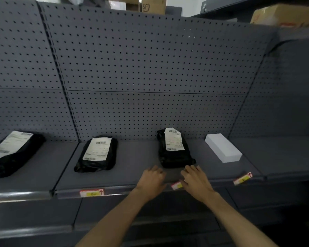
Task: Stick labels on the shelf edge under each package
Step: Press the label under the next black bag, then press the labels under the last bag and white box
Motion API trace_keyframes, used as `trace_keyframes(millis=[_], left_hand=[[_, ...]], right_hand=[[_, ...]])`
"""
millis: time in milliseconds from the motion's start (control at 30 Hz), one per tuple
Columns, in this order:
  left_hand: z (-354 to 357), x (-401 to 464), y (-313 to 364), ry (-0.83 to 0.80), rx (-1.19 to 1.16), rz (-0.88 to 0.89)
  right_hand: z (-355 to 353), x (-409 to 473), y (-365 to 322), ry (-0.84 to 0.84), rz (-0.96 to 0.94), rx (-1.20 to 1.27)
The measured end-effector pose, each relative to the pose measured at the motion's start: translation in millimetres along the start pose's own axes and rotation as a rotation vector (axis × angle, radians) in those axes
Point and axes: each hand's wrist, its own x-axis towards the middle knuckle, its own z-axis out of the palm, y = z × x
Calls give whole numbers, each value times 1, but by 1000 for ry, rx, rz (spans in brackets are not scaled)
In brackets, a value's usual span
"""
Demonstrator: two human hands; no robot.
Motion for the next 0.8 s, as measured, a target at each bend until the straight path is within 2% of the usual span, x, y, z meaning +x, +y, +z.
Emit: trace_keyframes(millis=[200,433,633,800], left_hand=[[23,20,44,-39,53,-53],[31,24,57,-68,80,-164],[31,35,66,-168,175,-125],[38,39,64,-174,246,-34]], right_hand=[[17,-13,36,-24,-126,126],[24,-12,43,-69,-116,230],[36,-13,48,-126,-68,257],[44,-18,45,-138,-66,248]])
